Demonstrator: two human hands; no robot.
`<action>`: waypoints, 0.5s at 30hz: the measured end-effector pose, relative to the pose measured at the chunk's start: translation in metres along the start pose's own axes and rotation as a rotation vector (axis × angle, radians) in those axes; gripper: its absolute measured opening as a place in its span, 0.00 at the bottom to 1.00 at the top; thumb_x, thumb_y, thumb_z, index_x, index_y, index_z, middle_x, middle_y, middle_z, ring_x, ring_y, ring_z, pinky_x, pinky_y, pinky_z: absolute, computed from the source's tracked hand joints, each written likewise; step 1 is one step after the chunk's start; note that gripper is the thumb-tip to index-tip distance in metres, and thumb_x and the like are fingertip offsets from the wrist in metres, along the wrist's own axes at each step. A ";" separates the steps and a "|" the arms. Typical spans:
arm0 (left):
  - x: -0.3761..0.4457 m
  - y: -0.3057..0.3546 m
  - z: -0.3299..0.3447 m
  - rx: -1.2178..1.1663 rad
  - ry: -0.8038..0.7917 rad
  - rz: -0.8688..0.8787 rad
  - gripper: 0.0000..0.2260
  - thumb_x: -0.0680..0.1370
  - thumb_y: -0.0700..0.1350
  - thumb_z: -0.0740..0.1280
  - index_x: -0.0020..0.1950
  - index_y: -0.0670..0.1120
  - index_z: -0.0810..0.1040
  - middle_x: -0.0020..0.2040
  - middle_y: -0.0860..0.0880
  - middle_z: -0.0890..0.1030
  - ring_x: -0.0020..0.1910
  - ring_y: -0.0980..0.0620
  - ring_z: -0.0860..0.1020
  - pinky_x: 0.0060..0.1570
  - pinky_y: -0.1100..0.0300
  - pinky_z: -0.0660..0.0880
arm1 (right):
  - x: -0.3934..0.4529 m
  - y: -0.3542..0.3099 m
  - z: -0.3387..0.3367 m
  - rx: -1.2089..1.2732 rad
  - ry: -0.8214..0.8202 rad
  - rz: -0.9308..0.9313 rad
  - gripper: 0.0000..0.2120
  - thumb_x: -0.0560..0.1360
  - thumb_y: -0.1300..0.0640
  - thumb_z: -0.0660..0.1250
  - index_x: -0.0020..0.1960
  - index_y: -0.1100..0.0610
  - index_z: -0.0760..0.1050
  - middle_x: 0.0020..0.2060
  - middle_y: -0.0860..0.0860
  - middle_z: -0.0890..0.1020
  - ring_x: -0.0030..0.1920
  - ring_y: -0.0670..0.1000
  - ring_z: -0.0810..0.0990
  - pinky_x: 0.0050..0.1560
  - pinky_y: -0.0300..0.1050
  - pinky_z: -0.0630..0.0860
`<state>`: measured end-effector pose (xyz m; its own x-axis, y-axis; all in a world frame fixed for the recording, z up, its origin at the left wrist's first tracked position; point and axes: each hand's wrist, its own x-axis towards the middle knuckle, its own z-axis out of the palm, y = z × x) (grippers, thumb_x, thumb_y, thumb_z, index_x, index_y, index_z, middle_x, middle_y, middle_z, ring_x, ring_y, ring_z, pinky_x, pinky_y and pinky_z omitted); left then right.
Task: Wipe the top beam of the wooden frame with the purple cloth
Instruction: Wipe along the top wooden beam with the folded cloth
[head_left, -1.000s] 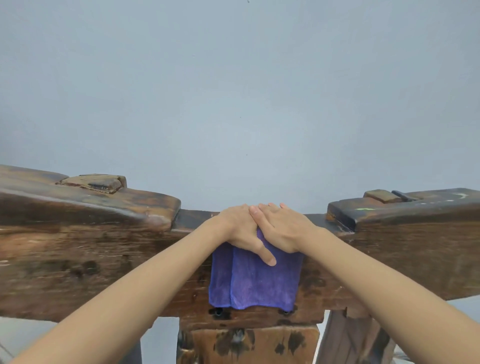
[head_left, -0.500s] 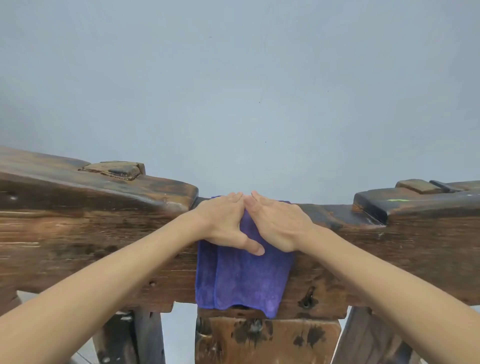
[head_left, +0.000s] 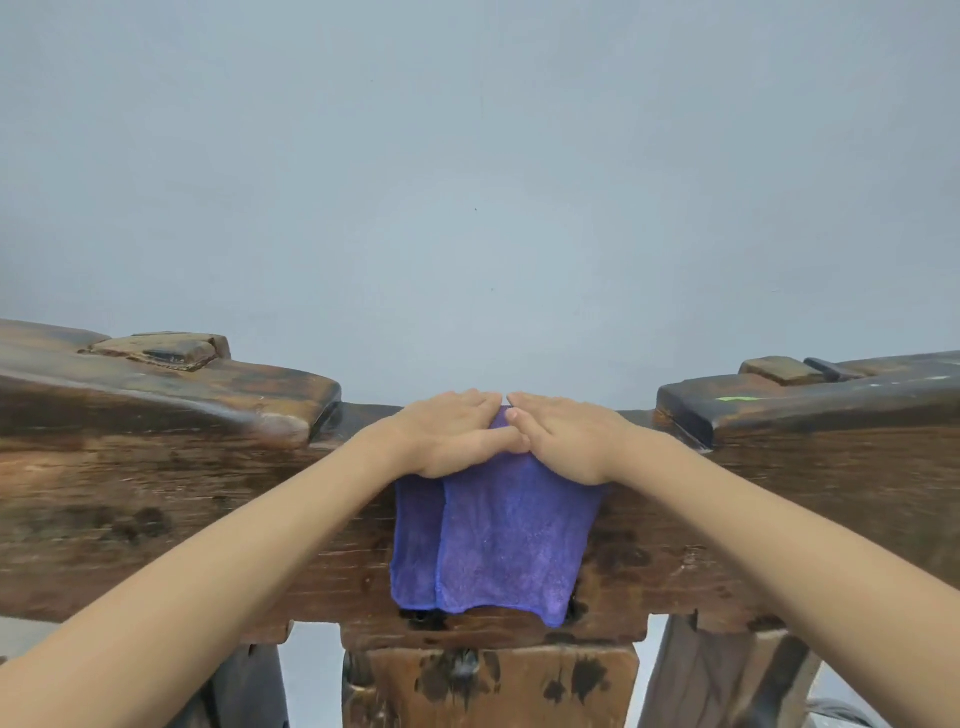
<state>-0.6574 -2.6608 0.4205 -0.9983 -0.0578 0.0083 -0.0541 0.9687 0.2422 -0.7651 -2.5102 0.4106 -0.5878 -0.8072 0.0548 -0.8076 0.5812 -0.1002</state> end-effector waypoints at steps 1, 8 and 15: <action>0.000 0.009 0.002 0.028 0.013 0.036 0.38 0.71 0.72 0.51 0.69 0.48 0.71 0.69 0.50 0.74 0.69 0.47 0.70 0.68 0.50 0.65 | -0.009 0.006 0.001 -0.019 0.023 0.024 0.29 0.86 0.44 0.42 0.83 0.53 0.55 0.83 0.49 0.58 0.82 0.48 0.55 0.81 0.47 0.51; -0.010 0.032 0.014 0.022 0.023 0.153 0.34 0.74 0.64 0.52 0.76 0.47 0.66 0.78 0.51 0.67 0.76 0.53 0.63 0.73 0.52 0.61 | -0.072 0.009 0.011 -0.178 0.208 0.114 0.31 0.85 0.40 0.43 0.83 0.53 0.56 0.83 0.49 0.59 0.82 0.48 0.58 0.77 0.49 0.60; -0.018 0.019 0.028 -0.114 0.148 0.095 0.24 0.85 0.55 0.37 0.83 0.57 0.45 0.79 0.66 0.46 0.80 0.64 0.51 0.75 0.68 0.52 | -0.079 -0.011 0.018 -0.199 0.236 -0.013 0.34 0.85 0.38 0.45 0.83 0.57 0.56 0.82 0.53 0.60 0.82 0.51 0.57 0.80 0.48 0.53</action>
<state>-0.6411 -2.6348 0.3975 -0.9841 -0.0109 0.1770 0.0511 0.9383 0.3421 -0.7086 -2.4551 0.3893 -0.5537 -0.7820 0.2863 -0.7951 0.5986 0.0972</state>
